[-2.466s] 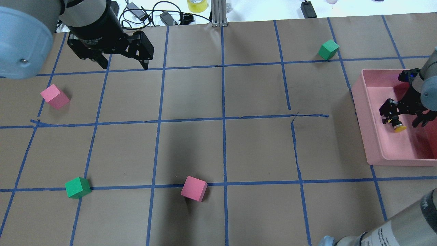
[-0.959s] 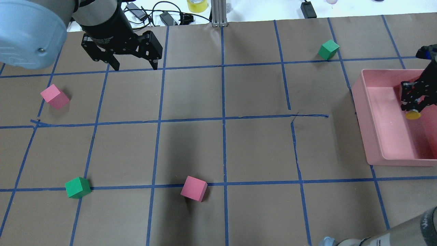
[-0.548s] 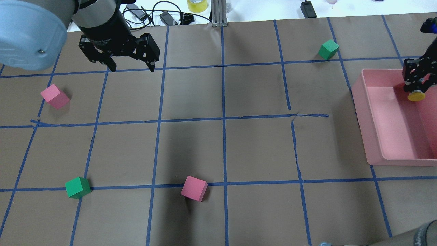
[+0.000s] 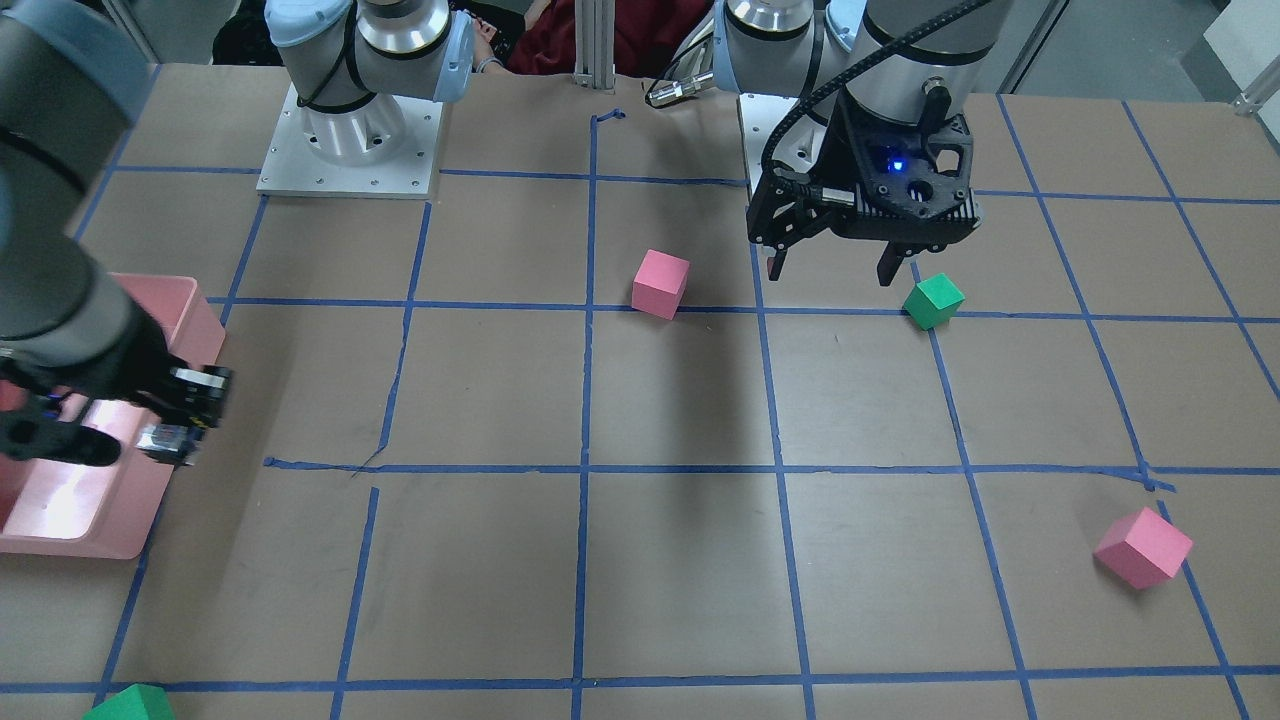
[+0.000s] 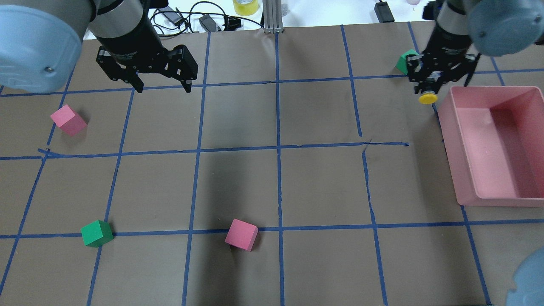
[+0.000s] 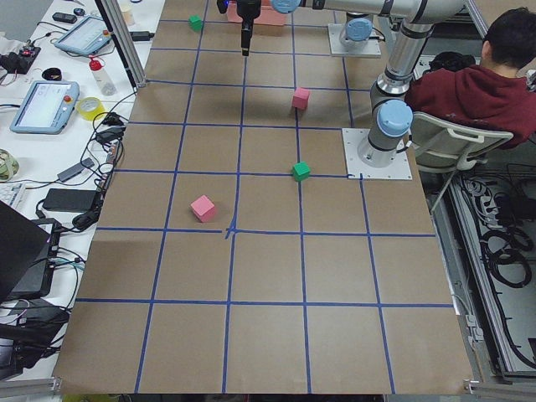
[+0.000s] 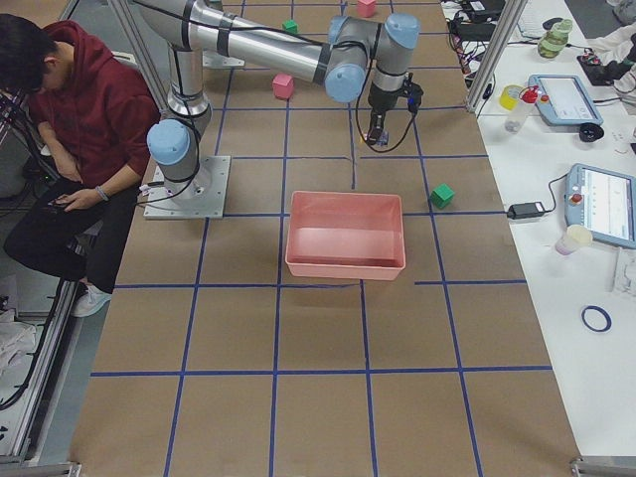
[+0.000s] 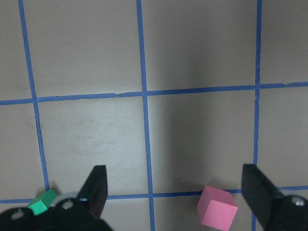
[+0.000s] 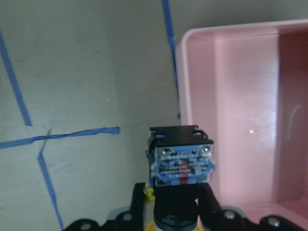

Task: Align button upright
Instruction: 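Lift the button out of the tray with the right gripper, carry it toward table center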

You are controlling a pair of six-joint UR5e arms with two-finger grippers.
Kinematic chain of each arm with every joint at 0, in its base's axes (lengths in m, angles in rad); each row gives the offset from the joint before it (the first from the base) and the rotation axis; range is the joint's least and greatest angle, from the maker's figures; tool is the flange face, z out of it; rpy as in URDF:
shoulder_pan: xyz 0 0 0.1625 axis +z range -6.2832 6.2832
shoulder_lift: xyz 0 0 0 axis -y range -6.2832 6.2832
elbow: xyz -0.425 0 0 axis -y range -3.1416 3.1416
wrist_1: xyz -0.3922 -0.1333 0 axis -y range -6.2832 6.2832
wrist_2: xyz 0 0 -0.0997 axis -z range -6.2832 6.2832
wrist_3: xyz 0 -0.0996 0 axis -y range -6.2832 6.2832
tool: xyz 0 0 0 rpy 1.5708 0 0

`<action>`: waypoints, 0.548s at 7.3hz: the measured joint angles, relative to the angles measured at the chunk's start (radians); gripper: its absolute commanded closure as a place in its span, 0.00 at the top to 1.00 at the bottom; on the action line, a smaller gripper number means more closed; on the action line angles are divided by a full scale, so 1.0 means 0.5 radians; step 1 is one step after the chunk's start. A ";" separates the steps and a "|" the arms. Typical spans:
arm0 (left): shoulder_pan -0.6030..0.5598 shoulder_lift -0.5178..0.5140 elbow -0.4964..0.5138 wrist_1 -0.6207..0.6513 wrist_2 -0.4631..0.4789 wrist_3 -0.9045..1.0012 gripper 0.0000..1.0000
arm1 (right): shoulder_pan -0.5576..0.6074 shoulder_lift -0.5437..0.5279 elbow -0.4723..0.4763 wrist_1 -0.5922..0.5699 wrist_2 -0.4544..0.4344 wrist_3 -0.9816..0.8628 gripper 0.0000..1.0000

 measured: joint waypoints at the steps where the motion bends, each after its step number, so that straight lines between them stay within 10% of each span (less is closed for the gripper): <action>1: 0.012 0.004 0.002 -0.001 0.001 0.000 1.00 | 0.176 0.081 -0.063 -0.053 0.000 0.165 0.00; 4: 0.074 0.008 0.000 -0.007 -0.009 0.003 1.00 | 0.508 0.423 -0.304 -0.184 0.114 0.532 0.00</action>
